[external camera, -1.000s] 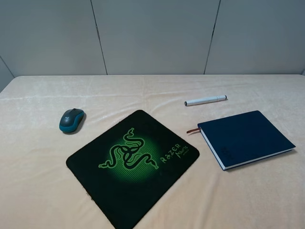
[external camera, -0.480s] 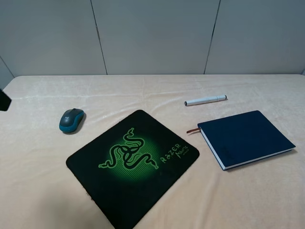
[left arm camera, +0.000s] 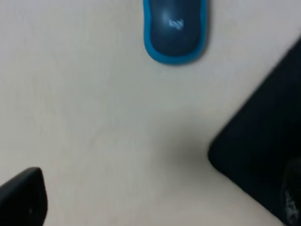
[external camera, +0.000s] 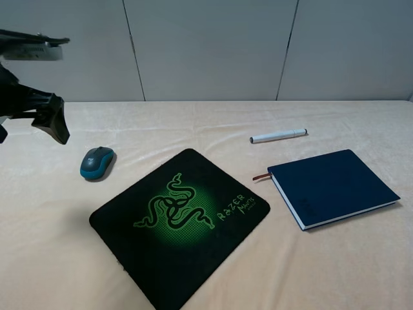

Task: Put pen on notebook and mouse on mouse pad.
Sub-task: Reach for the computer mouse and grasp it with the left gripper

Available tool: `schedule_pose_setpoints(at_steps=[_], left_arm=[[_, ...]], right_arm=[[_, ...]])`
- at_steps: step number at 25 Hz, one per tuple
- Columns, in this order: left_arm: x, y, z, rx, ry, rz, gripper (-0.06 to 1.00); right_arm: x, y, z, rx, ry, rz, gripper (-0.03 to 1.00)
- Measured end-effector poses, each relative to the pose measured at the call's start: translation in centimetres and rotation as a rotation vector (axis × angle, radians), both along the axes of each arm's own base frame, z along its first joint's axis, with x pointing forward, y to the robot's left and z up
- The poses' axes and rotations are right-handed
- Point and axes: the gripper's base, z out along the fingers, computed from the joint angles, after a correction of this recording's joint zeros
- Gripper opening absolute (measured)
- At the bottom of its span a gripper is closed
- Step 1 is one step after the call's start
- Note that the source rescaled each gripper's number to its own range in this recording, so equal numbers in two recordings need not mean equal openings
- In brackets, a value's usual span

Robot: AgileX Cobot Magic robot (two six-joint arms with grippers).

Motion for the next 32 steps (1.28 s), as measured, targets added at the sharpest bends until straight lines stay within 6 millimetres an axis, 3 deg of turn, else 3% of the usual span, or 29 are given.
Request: schedule_pose_setpoints(at_steps=[4, 14, 25, 29, 32], left_arm=[[3.4, -0.3, -3.2, 0.012, 0.036, 0.014, 0.98], [8.6, -1.2, -8.5, 0.012, 0.079, 0.025, 0.98], [9.9, -2.4, -14.4, 0.024, 0.171, 0.008, 0.98], [10.0, -2.5, -15.1, 0.024, 0.168, 0.008, 0.97], [10.2, -2.5, -15.1, 0.021, 0.149, 0.007, 0.86]], right_arm=[[0.0, 0.0, 0.0, 0.0, 0.0, 0.0, 1.0], [0.0, 0.0, 0.0, 0.0, 0.0, 0.0, 1.0], [0.0, 0.0, 0.0, 0.0, 0.0, 0.0, 1.0], [0.0, 0.0, 0.0, 0.0, 0.0, 0.0, 1.0], [0.0, 0.0, 0.0, 0.0, 0.0, 0.0, 1.0]])
